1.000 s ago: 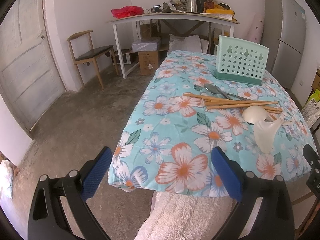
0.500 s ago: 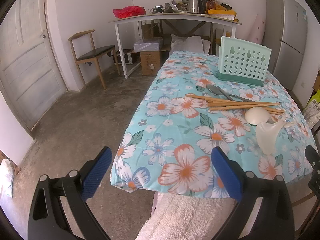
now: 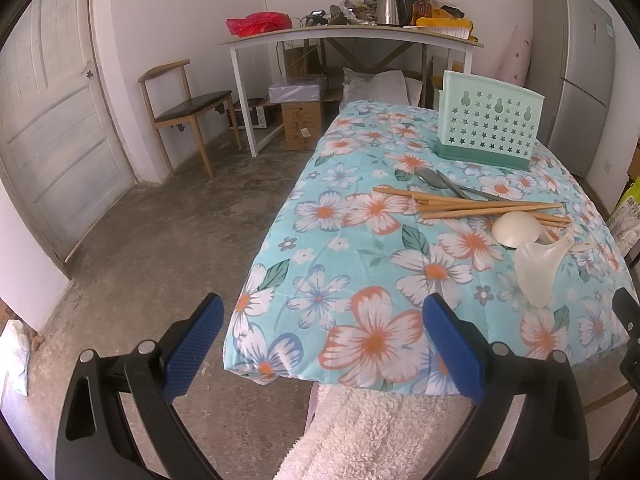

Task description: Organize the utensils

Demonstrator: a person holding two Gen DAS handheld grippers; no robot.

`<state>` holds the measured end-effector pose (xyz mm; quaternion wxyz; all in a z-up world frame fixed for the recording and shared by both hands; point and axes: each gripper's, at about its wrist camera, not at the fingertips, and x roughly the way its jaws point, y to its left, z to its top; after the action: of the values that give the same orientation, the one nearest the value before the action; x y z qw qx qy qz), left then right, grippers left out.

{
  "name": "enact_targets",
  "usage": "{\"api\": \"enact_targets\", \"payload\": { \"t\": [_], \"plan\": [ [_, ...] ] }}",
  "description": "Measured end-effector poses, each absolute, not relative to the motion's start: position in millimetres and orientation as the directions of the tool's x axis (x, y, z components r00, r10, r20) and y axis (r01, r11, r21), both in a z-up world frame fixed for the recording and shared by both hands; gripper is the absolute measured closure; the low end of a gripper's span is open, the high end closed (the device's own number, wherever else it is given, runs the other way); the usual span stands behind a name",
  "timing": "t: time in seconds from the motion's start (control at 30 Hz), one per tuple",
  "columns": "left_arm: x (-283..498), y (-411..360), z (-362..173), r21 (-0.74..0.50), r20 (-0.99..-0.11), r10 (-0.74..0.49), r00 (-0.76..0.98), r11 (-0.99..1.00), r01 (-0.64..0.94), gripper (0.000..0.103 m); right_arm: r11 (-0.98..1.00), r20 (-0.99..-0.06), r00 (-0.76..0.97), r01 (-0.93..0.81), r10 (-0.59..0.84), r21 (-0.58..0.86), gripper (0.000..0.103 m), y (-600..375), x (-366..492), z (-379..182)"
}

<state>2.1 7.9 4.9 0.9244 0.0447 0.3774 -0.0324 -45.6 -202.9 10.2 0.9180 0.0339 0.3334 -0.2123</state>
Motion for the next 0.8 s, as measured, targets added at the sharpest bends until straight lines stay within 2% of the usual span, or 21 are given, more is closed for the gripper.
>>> {"api": "enact_targets", "payload": {
  "t": [0.8],
  "plan": [
    [12,13,3,0.101,-0.705,0.034,0.708,0.993,0.053,0.006,0.917,-0.626,0.695,0.39,-0.353,-0.084,0.008,-202,-35,8]
  ]
}}
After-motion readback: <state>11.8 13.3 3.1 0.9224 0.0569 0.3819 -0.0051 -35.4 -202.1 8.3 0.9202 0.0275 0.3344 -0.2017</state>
